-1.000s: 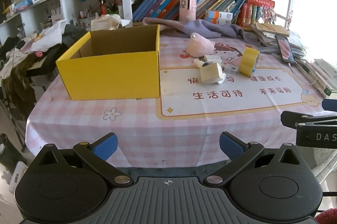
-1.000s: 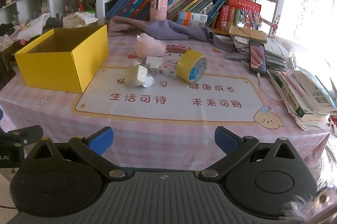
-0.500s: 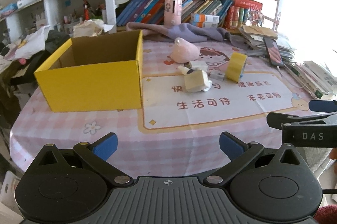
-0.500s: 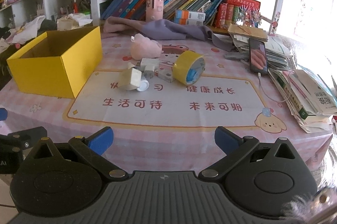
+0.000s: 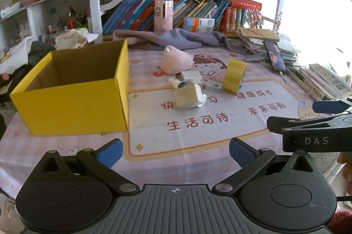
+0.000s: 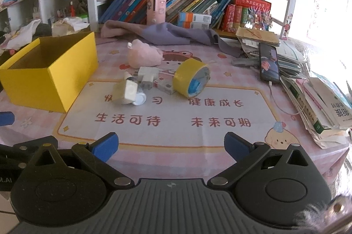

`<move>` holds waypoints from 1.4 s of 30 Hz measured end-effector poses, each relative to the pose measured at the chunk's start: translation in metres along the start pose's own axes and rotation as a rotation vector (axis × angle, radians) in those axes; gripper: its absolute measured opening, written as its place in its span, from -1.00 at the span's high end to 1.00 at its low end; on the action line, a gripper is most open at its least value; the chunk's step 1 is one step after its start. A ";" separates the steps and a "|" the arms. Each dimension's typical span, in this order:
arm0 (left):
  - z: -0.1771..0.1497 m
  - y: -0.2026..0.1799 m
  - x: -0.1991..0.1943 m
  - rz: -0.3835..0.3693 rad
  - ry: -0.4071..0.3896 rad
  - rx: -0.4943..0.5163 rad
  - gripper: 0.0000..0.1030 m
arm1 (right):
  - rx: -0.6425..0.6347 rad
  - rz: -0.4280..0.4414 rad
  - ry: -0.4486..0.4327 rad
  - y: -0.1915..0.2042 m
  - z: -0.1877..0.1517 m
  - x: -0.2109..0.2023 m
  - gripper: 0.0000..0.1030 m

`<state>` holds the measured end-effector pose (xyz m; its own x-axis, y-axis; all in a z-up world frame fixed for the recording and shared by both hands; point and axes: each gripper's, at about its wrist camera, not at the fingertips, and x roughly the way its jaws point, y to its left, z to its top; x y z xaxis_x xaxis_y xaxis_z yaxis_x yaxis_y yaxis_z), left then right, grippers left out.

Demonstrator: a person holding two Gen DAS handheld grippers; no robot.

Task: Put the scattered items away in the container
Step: 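Grasp the white soap bar with the left tool while the right tool approaches the yellow tape roll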

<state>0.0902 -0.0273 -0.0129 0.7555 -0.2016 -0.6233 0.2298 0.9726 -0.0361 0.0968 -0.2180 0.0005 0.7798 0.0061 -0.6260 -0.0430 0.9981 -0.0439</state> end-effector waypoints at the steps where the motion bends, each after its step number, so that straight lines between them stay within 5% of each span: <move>1: 0.002 -0.001 0.003 -0.001 0.001 0.003 -1.00 | 0.004 -0.003 0.000 -0.003 0.002 0.002 -1.00; 14: 0.034 -0.024 0.043 0.010 0.030 -0.015 -1.00 | 0.018 0.002 0.015 -0.040 0.029 0.034 -1.00; 23: 0.060 -0.040 0.072 -0.025 0.044 -0.064 -1.00 | 0.020 0.089 0.027 -0.073 0.055 0.067 -1.00; 42: 0.086 -0.054 0.137 0.131 0.190 -0.183 -0.99 | -0.020 0.271 0.114 -0.112 0.093 0.158 -1.00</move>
<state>0.2342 -0.1170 -0.0294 0.6392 -0.0641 -0.7663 0.0104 0.9972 -0.0747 0.2827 -0.3231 -0.0206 0.6632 0.2645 -0.7002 -0.2536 0.9596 0.1223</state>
